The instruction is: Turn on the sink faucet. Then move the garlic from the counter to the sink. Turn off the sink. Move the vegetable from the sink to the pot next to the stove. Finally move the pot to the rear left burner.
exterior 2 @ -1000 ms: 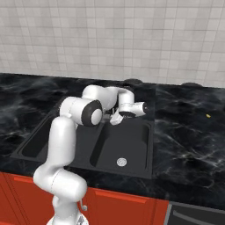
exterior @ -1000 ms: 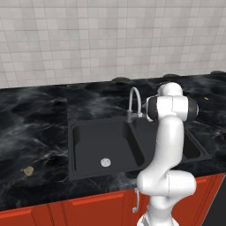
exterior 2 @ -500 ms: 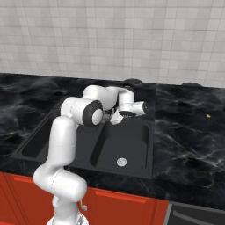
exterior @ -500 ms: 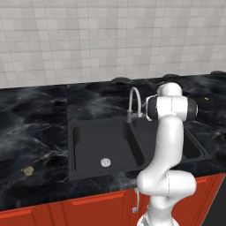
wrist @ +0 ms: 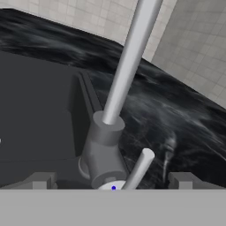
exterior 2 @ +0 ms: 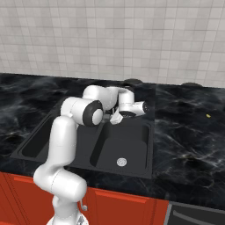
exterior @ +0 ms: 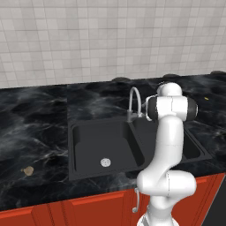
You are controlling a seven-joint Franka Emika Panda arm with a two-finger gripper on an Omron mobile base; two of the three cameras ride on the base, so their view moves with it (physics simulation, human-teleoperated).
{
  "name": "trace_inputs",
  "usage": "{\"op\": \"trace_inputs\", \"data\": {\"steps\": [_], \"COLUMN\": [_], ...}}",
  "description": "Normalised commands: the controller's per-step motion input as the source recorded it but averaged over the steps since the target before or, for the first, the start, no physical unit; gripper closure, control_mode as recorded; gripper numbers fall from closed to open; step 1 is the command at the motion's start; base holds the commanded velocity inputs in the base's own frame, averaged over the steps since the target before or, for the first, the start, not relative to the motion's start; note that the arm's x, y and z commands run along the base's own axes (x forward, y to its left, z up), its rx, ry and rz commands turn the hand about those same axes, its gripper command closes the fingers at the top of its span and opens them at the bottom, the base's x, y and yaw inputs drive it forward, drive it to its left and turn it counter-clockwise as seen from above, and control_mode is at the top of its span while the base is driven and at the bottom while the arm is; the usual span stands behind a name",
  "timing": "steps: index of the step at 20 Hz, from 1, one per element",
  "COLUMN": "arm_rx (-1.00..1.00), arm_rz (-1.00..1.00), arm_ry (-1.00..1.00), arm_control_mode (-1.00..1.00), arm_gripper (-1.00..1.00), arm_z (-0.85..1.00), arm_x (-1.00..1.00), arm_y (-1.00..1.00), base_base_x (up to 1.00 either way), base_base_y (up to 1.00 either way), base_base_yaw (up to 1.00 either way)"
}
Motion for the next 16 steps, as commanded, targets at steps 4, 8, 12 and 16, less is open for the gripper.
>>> {"op": "trace_inputs", "data": {"steps": [4,8,12,16], "arm_rx": [0.01,0.01,0.0,0.0], "arm_rz": [0.0,0.0,0.0,0.0], "arm_ry": [0.0,0.0,0.0,0.0], "arm_control_mode": [-1.0,-1.0,-1.0,-1.0], "arm_gripper": [-1.0,-1.0,-1.0,-1.0], "arm_z": [0.0,0.0,0.0,0.0], "arm_x": [0.0,0.0,0.0,0.0], "arm_y": [0.03,0.08,0.1,0.07], "base_base_x": [0.0,0.0,0.0,0.0], "base_base_y": [0.0,0.0,0.0,0.0], "base_base_yaw": [0.0,0.0,0.0,0.0]}}
